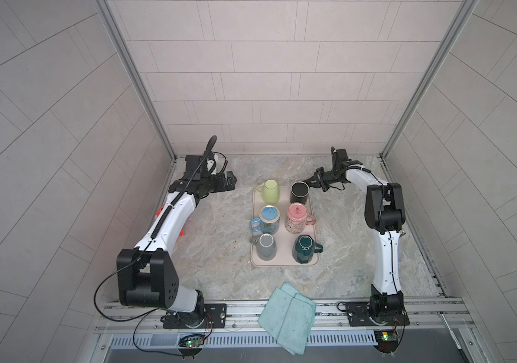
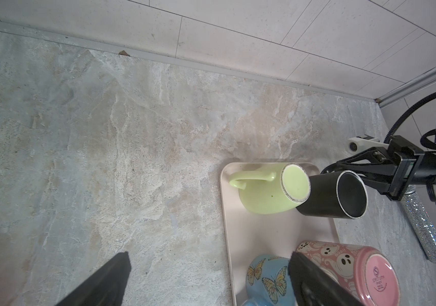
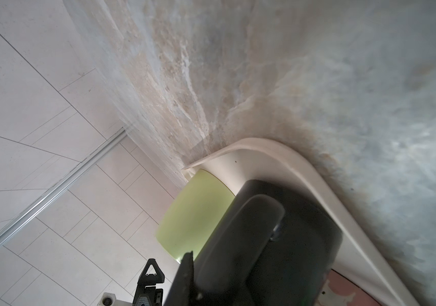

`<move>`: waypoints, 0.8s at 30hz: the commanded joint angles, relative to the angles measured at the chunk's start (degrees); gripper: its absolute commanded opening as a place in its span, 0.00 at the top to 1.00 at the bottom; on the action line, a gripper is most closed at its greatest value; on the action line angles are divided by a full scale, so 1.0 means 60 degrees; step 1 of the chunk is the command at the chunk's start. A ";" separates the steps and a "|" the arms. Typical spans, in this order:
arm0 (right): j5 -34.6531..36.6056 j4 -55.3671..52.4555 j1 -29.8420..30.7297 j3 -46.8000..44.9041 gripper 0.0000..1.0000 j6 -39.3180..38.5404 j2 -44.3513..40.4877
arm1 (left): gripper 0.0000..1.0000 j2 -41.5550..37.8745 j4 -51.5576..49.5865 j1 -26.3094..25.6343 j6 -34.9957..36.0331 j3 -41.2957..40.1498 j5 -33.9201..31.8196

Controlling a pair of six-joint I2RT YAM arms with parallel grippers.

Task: Turn the mug right side up
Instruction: Pick up the mug from the tray.

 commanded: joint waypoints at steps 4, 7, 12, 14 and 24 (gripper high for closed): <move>0.0026 0.1277 0.0093 0.0044 1.00 -0.0237 -0.1243 | 0.00 -0.0088 -0.0180 0.0057 -0.0104 0.0569 -0.0016; 0.0046 0.1448 0.0107 0.0062 1.00 -0.0444 -0.1550 | 0.00 -0.0098 -0.0184 0.0050 -0.0183 0.0784 0.0003; 0.0122 0.1727 0.0122 0.0141 1.00 -0.1014 -0.1992 | 0.00 -0.0077 -0.0101 0.0053 -0.0402 0.1276 0.0180; 0.0169 0.1778 0.0137 0.0214 1.00 -0.1319 -0.2141 | 0.00 -0.0077 0.0038 0.0050 -0.0530 0.1438 0.0343; 0.1316 0.1807 0.0729 0.0523 1.00 -0.4923 -0.3545 | 0.01 0.0352 0.1451 0.0057 -0.2076 0.2409 0.1973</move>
